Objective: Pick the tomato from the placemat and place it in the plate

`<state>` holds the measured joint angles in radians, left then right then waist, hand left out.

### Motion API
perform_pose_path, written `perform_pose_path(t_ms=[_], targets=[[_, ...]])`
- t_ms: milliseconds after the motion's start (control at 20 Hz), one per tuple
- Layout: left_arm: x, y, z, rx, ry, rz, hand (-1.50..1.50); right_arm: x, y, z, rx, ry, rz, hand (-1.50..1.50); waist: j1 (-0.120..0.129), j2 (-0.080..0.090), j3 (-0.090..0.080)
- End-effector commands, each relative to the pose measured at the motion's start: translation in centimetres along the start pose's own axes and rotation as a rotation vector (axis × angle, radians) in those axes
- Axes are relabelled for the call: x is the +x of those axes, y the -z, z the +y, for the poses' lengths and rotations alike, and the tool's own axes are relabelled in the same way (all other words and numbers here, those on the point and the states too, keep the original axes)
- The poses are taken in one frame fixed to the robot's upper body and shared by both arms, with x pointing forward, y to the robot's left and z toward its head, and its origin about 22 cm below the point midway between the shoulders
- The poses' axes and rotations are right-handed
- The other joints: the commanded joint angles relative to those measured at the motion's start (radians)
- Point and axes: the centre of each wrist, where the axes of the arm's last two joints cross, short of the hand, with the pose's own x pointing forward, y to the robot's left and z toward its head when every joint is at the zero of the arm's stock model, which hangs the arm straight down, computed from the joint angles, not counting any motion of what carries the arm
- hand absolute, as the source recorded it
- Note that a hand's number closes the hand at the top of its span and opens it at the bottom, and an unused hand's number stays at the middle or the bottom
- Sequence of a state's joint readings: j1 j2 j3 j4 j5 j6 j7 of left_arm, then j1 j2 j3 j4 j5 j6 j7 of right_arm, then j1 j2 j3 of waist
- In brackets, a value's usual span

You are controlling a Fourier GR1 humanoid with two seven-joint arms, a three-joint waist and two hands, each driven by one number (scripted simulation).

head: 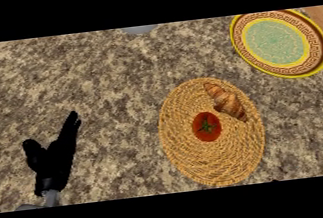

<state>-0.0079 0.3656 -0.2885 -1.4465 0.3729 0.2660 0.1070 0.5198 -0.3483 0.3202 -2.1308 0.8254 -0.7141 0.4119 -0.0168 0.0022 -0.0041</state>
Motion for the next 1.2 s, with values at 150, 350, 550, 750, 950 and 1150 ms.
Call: perform_pose_path(t_ms=[150, 350, 550, 750, 950, 1150], targets=[[-0.9, 0.3, -2.2, -0.043, -0.029, 0.058, 0.0, 4.9, -1.7, 1.0, 0.087, -0.154, 0.127, -1.5, 0.024, 0.006, -0.004], [-0.1, 0.4, -3.2, -0.047, -0.016, 0.052, 0.0, 8.6, -0.4, 4.8, 0.089, -0.227, 0.16, -1.5, 0.037, 0.004, 0.0], [-0.6, -0.1, -2.5, -0.044, -0.02, 0.05, 0.0, 12.4, -0.3, 6.3, 0.087, -0.275, 0.209, -1.5, 0.032, -0.001, 0.002], [-2.2, 0.1, -2.1, -0.062, -0.016, 0.064, 0.0, 13.2, 0.3, 9.4, 0.172, -0.269, 0.235, -1.5, 0.026, 0.0, 0.003], [-0.8, 0.9, -3.2, -0.046, -0.01, 0.065, 0.0, 14.1, 0.9, 10.4, 0.234, -0.259, 0.256, -1.5, 0.023, 0.0, 0.004], [-1.4, 0.3, -2.0, -0.055, -0.023, 0.075, 0.0, 14.1, 0.4, 12.0, 0.218, -0.254, 0.252, -1.5, 0.023, -0.001, 0.004]])
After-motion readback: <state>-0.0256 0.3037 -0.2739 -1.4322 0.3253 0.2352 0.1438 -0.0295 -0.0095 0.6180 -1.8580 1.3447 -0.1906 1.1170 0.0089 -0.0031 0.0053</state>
